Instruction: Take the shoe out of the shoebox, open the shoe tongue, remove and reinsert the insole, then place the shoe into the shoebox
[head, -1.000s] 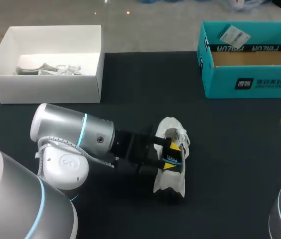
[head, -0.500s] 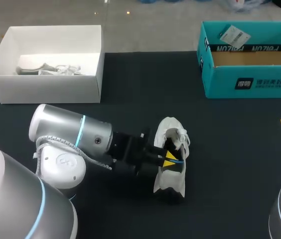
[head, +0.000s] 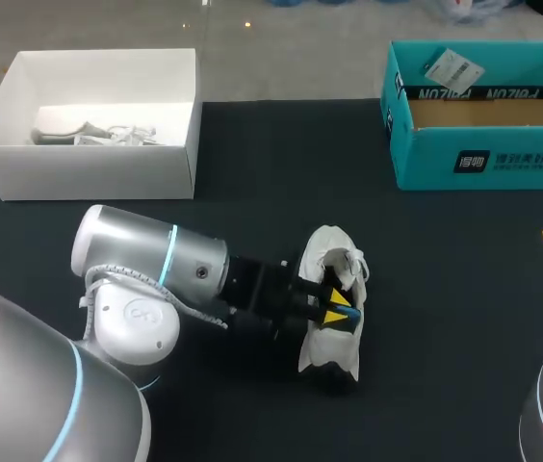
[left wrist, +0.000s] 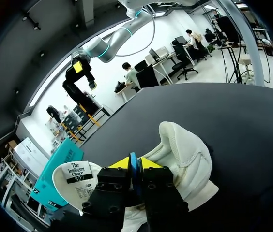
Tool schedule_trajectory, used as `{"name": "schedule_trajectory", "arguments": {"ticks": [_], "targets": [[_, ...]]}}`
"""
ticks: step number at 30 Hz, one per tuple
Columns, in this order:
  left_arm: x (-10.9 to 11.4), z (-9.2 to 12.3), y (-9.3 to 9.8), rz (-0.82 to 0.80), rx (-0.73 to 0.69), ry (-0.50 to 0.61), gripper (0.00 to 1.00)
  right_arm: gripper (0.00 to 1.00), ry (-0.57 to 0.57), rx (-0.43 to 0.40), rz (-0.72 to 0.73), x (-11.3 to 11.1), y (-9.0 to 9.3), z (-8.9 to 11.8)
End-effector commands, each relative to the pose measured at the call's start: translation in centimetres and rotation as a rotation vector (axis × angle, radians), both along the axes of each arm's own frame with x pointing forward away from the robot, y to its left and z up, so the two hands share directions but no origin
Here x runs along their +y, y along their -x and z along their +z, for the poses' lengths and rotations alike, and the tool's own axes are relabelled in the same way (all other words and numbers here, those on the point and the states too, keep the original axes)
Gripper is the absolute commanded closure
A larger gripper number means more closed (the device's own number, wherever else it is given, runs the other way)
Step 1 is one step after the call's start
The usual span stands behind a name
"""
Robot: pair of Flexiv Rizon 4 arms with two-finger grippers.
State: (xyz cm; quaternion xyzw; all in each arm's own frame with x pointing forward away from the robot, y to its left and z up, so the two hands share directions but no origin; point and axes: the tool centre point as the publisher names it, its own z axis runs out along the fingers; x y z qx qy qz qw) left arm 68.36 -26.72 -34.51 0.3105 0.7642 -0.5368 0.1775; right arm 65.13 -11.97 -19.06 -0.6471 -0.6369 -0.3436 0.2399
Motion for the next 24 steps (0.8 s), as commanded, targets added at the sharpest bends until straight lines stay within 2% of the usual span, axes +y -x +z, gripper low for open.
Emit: {"name": "schedule_trajectory", "arguments": {"ticks": [1, 5, 6, 8, 16, 24], "targets": [[1.5, 1.8, 1.0, 0.024, -0.027, -0.011, 0.52, 0.00, 0.002, -0.001, -0.002, 0.0, 0.2, 0.0], [2.3, 2.4, 1.1, 0.035, -0.040, -0.018, 0.66, 0.00, 0.002, -0.001, -0.002, 0.0, 0.2, 0.0], [2.4, 2.4, 1.1, 0.036, -0.041, -0.022, 0.73, 0.00, 0.002, -0.001, -0.002, 0.0, 0.2, 0.0], [2.6, 2.2, 1.0, 0.040, -0.035, -0.030, 0.98, 0.00, 0.002, -0.001, -0.002, 0.0, 0.2, 0.0], [1.7, 0.5, 1.0, 0.013, 0.010, -0.032, 1.00, 0.00, 0.002, -0.001, -0.002, 0.0, 0.2, 0.0], [0.0, -0.1, 1.3, -0.024, 0.048, -0.010, 1.00, 0.00, 0.002, -0.001, -0.002, 0.0, 0.2, 0.0]]}}
